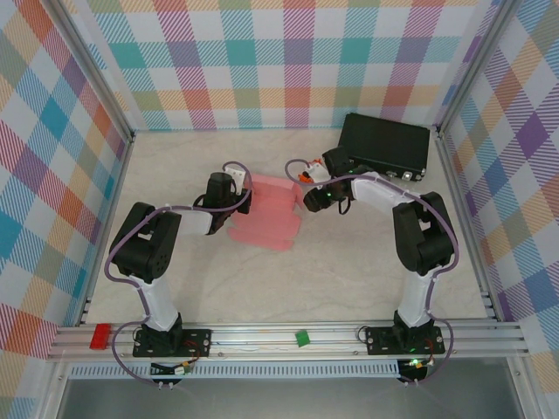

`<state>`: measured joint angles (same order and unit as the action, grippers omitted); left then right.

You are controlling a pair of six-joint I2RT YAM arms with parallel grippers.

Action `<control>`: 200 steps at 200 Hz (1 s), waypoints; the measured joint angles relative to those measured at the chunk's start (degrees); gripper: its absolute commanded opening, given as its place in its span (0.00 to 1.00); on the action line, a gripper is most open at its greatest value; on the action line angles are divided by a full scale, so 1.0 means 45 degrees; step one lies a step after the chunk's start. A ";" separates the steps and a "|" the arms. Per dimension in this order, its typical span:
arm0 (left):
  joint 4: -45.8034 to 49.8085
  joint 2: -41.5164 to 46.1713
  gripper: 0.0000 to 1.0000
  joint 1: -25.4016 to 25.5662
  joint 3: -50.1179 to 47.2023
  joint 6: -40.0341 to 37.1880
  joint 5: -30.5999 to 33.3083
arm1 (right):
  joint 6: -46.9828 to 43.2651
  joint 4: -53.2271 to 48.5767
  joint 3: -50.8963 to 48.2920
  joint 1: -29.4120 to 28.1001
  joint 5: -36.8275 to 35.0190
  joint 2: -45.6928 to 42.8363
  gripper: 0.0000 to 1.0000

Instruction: Fold the paper box

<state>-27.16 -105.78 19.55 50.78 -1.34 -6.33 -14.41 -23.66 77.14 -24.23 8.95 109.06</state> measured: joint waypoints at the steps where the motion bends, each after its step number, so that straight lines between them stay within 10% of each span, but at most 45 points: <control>1: 0.0000 0.0000 0.05 0.0000 0.0000 0.0000 0.0000 | 0.0005 0.0000 0.0005 -0.0005 0.0034 0.0005 0.48; 200: 0.0335 0.0228 0.05 0.0117 -0.0024 0.0209 0.0306 | 0.2458 0.2977 -0.0408 -0.0894 0.1409 0.0738 0.47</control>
<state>-25.65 -104.75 20.08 50.68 -0.40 -4.95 -3.36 -10.26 75.31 -28.25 15.29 112.38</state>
